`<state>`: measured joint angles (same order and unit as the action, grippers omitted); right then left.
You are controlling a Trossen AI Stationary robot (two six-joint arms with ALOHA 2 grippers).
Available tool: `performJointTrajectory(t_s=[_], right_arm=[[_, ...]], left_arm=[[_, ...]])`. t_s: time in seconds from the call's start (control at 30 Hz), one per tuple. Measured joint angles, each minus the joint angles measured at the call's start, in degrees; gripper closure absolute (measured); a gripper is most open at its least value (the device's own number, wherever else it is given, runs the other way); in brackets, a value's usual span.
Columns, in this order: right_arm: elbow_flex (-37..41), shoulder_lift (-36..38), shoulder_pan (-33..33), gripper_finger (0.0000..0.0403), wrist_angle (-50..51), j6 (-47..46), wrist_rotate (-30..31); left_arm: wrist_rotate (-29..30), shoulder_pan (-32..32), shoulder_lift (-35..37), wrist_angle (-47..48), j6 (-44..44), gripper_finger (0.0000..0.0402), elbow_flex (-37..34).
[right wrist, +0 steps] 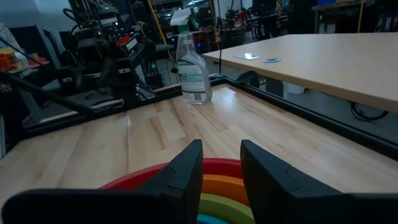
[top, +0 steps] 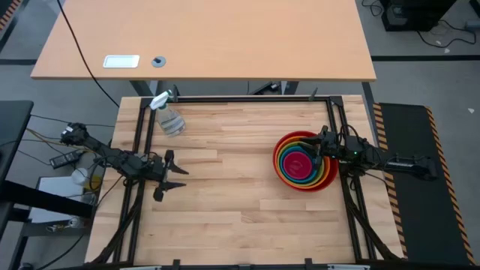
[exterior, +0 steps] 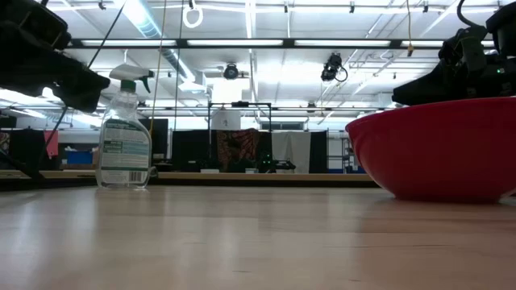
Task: Nest bowls inside each other
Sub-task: Return to Home Position
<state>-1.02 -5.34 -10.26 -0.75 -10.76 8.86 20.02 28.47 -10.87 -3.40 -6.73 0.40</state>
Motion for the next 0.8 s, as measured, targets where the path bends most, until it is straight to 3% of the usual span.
performJointTrajectory(t_s=[0.23, 0.8], right_arm=[[0.00, 0.00, 0.00, 0.0286, 0.00, -0.02, -0.02], [0.02, 0.00, 0.00, 0.0286, 0.00, -0.02, -0.02]], left_arm=[[-1.75, -0.07, 0.00, 0.09, 7.08, 0.0194, 0.00], [-1.73, -0.07, 0.00, -0.17, 7.49, 0.0194, 0.00]])
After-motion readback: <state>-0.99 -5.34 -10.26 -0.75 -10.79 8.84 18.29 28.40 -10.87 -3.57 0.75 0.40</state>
